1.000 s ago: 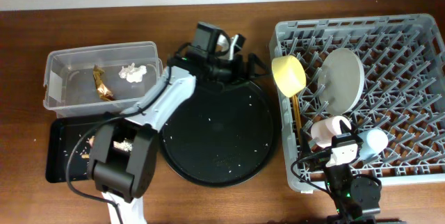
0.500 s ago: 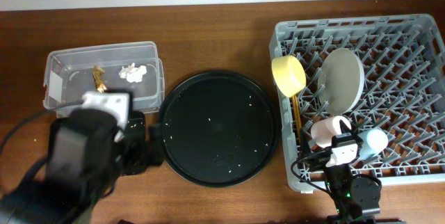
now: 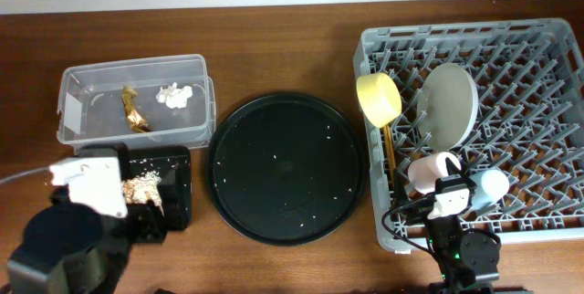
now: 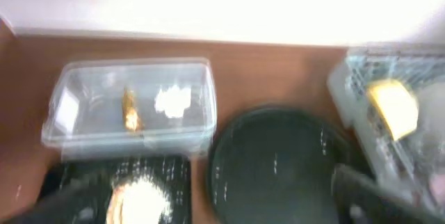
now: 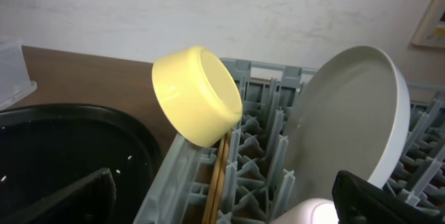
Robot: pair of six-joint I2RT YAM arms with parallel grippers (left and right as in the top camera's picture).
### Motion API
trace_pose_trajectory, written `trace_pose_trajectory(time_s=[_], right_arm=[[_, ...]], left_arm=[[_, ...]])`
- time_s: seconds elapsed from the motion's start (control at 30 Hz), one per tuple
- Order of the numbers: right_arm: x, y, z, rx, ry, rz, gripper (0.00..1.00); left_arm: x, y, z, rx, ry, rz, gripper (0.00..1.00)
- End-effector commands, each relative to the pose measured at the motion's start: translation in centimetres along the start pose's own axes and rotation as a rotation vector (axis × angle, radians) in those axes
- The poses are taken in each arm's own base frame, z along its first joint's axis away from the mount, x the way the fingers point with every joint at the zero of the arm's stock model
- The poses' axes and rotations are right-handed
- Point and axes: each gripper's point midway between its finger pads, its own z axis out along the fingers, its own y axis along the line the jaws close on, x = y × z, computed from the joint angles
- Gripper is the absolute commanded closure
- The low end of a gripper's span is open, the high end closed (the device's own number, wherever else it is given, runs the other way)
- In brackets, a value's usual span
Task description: Sort waste into correct bins and load items into the dishwasher rack
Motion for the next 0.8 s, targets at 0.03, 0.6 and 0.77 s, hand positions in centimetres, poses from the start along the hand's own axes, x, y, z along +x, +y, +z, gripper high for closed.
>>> trace_pose_trajectory(time_s=[0.03, 0.6, 0.77], right_arm=[[0.2, 0.1, 0.0, -0.005, 0.001, 0.009, 0.02], [0.2, 0.1, 0.0, -0.005, 0.001, 0.009, 0.02], [0.2, 0.1, 0.0, -0.005, 0.001, 0.009, 0.02]], left_arm=[[0.5, 0.2, 2.2, 0.038, -0.187, 0.055, 0.0], [15.1, 1.2, 13.3, 0.137, -0.512, 0.025, 0.0], [17.7, 1.5, 14.6, 0.123, -0.393, 0.027, 0.0]])
